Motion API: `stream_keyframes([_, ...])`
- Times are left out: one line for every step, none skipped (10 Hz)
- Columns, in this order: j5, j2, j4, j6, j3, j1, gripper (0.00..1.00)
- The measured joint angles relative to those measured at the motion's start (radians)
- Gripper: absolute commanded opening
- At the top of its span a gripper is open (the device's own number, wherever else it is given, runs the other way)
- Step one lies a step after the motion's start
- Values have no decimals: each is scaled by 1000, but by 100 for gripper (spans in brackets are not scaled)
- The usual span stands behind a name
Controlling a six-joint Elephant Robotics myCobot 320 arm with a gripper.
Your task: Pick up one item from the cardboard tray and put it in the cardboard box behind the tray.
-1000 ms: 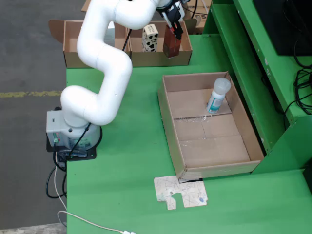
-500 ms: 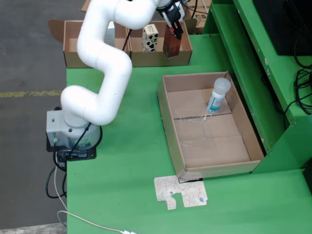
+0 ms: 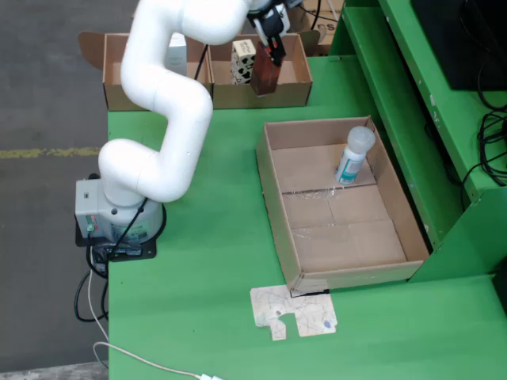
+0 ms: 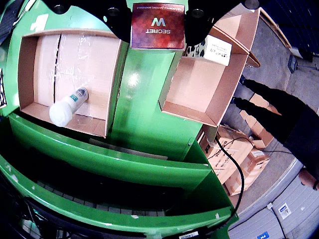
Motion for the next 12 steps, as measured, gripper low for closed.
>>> stream_keyframes([9,21,-32,28,0,15,0])
stream_keyframes([20,31,-74,43,2,24,0])
stream_keyframes([20,34,-91,54,0,28,0])
stream_keyframes([31,47,-115,71,0,38,0])
stream_keyframes([35,49,-138,80,2,45,0])
stream_keyframes([35,71,-169,101,2,58,0])
stream_keyframes([37,83,-196,109,2,67,0])
stream_keyframes([45,95,-245,135,2,83,0])
stream_keyframes([54,107,-282,147,2,94,0])
stream_keyframes([55,107,-298,150,2,95,0])
stream_keyframes([87,129,-336,196,2,124,0])
stream_keyframes([98,133,-377,219,2,138,0])
